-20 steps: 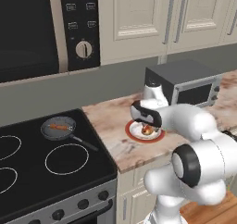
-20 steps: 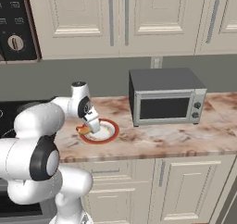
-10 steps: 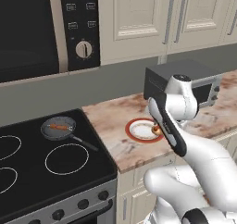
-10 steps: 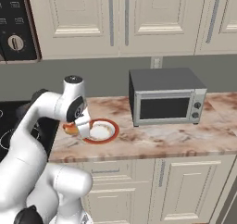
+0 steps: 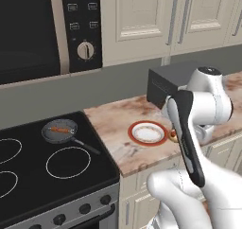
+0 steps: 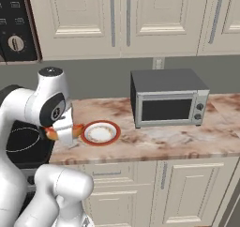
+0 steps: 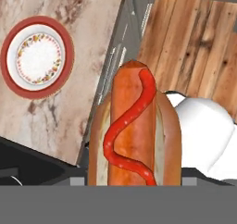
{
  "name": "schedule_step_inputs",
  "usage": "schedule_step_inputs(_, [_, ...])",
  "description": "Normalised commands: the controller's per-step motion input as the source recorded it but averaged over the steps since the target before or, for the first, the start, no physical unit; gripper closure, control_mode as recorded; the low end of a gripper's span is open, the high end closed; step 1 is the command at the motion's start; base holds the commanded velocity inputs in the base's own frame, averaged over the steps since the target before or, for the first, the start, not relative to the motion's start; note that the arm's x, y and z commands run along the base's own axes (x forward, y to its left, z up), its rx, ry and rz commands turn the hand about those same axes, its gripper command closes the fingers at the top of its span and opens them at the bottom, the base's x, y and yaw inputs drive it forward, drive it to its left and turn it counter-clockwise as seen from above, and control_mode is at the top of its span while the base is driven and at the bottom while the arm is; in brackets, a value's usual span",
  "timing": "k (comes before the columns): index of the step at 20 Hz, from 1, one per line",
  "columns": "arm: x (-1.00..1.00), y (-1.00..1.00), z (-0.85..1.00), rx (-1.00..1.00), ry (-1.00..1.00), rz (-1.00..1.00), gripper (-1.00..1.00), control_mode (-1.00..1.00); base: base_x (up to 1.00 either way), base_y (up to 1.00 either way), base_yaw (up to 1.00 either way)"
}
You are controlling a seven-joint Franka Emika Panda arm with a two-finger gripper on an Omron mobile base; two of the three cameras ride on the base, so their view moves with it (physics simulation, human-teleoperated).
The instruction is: Place the cold items (mango and tomato) from the fridge in one tupperware on the dining counter. Place the warm items (kebab skewer and hot dog) in the stove area in another tupperware.
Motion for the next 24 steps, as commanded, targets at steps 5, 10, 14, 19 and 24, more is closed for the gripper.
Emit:
schedule_step_inputs(5, [0.00,0.00,-0.13,-0.13,0.10,-0.05,1.00,-1.00,0.00,0.00,0.00])
schedule_step_inputs(10, [-0.23,0.00,0.00,0.00,0.00,-0.04,1.00,-1.00,0.00,0.00,0.00])
schedule_step_inputs(14, [0.00,0.00,0.00,0.00,0.00,0.00,1.00,1.00,-0.98,0.11,-0.24])
schedule_step_inputs(19, [0.00,0.00,0.00,0.00,0.00,0.00,1.00,1.00,-1.00,0.53,-0.44])
schedule_step_inputs(24, [0.00,0.00,0.00,0.00,0.00,0.00,1.00,1.00,-0.86,0.30,-0.73])
